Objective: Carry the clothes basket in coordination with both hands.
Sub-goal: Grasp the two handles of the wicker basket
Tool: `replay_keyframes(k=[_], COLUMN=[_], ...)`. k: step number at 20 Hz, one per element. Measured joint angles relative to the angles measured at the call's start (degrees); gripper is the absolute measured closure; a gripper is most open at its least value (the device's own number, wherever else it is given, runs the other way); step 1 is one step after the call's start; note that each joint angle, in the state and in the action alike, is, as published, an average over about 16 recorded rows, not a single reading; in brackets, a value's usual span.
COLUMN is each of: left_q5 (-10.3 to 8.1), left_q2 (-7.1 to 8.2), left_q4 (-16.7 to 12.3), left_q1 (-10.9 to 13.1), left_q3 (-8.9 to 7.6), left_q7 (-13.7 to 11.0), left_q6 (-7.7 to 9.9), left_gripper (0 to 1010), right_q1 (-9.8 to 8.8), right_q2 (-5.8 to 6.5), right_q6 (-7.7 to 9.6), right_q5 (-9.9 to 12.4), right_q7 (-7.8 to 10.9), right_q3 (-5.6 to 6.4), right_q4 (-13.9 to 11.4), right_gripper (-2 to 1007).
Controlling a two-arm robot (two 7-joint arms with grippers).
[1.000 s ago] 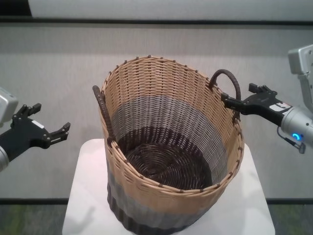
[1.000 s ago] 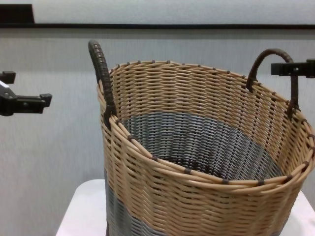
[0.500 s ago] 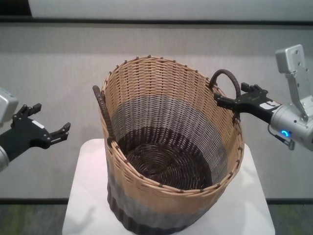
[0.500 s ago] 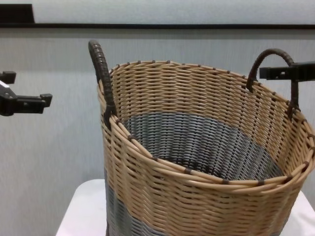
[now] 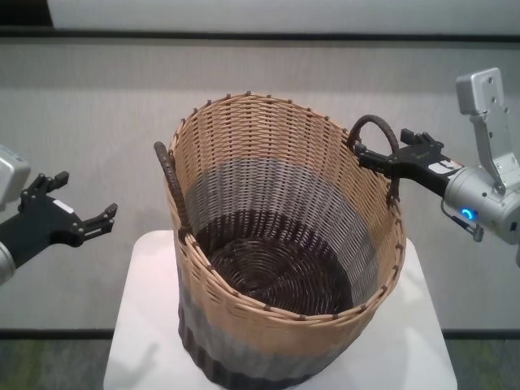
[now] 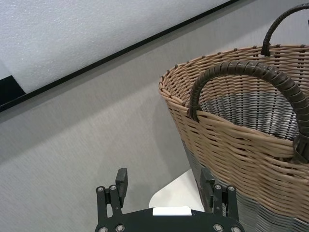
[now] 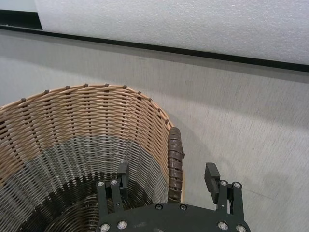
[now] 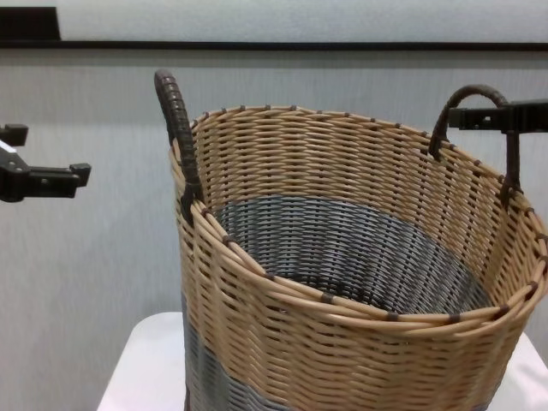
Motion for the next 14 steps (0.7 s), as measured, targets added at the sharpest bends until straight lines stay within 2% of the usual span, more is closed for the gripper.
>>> replay_keyframes(k=[7, 14], left_q5=[0.0, 0.01], left_q2=[0.0, -0.06], left_q4=[0.0, -0.2], left_q1=[0.0, 0.0], left_q3=[0.01, 0.01], left_q7=[0.0, 0.1], left_q6=[0.0, 0.24], left_gripper=[11, 11], right_q1=[-0.07, -0.12], right_q2=[-0.32, -0.11], right_q6=[-0.13, -0.12], right_q5=[-0.1, -0.1], right_q7=[-0.34, -0.15], right_q3=[0.37, 0.18], right_q4=[-0.1, -0.1], right_gripper=[3, 3])
